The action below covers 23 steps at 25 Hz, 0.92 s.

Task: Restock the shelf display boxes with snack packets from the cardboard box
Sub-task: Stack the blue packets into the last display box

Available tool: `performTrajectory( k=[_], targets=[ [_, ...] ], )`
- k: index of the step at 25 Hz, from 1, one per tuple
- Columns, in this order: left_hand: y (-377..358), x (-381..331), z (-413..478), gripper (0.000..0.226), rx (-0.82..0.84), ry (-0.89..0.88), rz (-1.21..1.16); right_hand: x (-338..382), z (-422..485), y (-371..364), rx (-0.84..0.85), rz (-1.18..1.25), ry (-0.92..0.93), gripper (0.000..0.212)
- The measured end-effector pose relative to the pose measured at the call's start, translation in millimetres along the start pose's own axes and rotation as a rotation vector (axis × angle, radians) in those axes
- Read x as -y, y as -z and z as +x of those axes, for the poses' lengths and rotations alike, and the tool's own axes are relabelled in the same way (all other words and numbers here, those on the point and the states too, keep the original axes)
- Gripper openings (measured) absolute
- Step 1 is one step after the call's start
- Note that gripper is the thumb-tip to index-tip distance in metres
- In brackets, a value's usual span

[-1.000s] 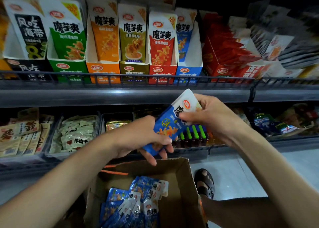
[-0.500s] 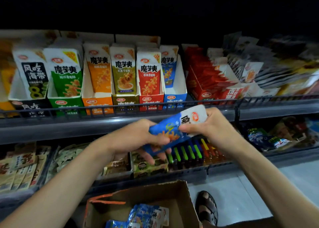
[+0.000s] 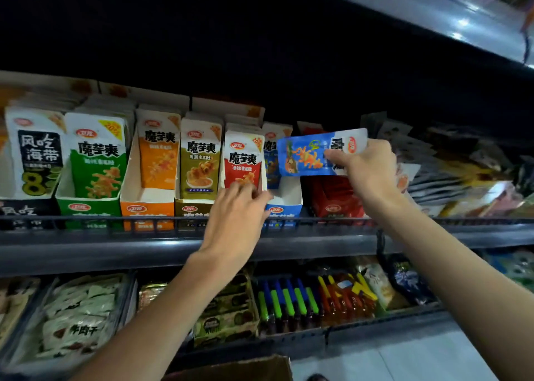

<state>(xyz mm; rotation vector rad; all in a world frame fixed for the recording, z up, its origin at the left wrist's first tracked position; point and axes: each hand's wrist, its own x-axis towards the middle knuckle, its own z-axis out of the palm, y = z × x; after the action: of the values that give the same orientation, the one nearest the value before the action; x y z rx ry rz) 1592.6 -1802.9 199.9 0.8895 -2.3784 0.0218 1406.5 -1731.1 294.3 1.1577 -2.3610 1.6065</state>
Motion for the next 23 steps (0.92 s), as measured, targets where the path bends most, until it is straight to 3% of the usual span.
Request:
performTrajectory(
  k=[6, 14, 19, 23],
  targets=[
    [-8, -1, 6, 0.016, -0.024, 0.02, -0.007, 27, 28, -42, 0.244, -0.548, 0.28, 0.028],
    [-11, -2, 10, 0.021, -0.017, 0.047, -0.076, 16, 56, -91, 0.508, -0.768, 0.435, 0.035],
    [-13, -2, 14, 0.025, 0.032, 0.07, -0.063, 11, 66, -102, 0.427, -0.869, 0.562, 0.057],
    [-10, -2, 13, 0.023, 0.011, 0.07, -0.11, 9, 64, -105, 0.303, -0.931, 0.675, 0.059]
  ],
)
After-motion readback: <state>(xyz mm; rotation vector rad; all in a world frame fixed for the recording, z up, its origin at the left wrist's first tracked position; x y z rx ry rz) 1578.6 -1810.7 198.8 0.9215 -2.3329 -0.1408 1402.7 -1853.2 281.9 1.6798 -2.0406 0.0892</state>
